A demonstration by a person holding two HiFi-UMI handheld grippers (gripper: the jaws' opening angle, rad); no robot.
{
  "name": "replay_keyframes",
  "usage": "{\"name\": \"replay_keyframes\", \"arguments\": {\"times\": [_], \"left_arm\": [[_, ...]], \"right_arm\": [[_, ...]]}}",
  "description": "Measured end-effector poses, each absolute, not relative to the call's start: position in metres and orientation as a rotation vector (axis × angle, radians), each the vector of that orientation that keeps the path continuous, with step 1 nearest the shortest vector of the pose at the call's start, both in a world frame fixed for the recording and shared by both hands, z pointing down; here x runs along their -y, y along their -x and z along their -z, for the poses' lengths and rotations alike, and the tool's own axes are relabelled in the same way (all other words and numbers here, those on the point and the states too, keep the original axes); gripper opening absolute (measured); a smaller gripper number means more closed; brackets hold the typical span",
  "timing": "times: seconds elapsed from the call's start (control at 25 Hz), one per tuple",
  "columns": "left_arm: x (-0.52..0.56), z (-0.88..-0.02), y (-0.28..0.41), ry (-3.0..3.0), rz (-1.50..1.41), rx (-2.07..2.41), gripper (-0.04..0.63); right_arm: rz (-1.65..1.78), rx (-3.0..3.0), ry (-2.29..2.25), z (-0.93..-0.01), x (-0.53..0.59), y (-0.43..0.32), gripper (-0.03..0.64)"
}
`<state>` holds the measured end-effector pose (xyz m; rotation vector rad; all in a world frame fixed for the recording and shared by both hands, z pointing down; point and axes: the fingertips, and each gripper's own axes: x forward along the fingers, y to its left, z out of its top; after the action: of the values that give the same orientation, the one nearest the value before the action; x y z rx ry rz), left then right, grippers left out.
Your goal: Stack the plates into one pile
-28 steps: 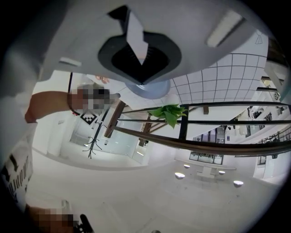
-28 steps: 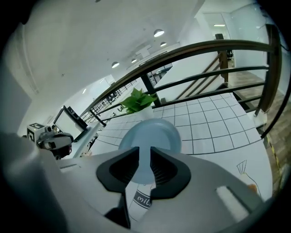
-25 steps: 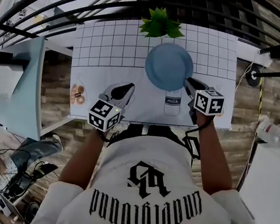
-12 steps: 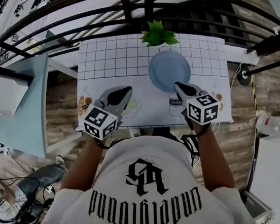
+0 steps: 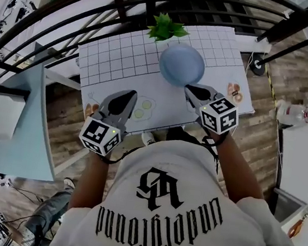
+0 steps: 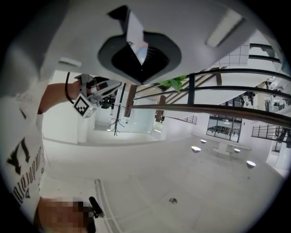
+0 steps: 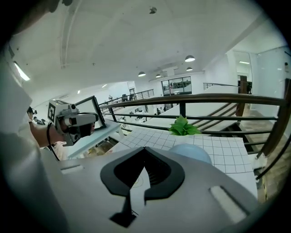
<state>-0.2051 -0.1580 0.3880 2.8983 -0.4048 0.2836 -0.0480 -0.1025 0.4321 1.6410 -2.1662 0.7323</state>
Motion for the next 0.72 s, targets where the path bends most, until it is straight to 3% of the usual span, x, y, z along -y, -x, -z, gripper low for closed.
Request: {"name": "replay_keyframes", "arguments": {"times": [0.72], "left_arm": [[0.057,-0.400,0.169,-2.879,-0.313,0.488,0.049]], "right_arm": [[-0.632,2.345,-1.535,-0.423,0.000,0.011,0.003]]}}
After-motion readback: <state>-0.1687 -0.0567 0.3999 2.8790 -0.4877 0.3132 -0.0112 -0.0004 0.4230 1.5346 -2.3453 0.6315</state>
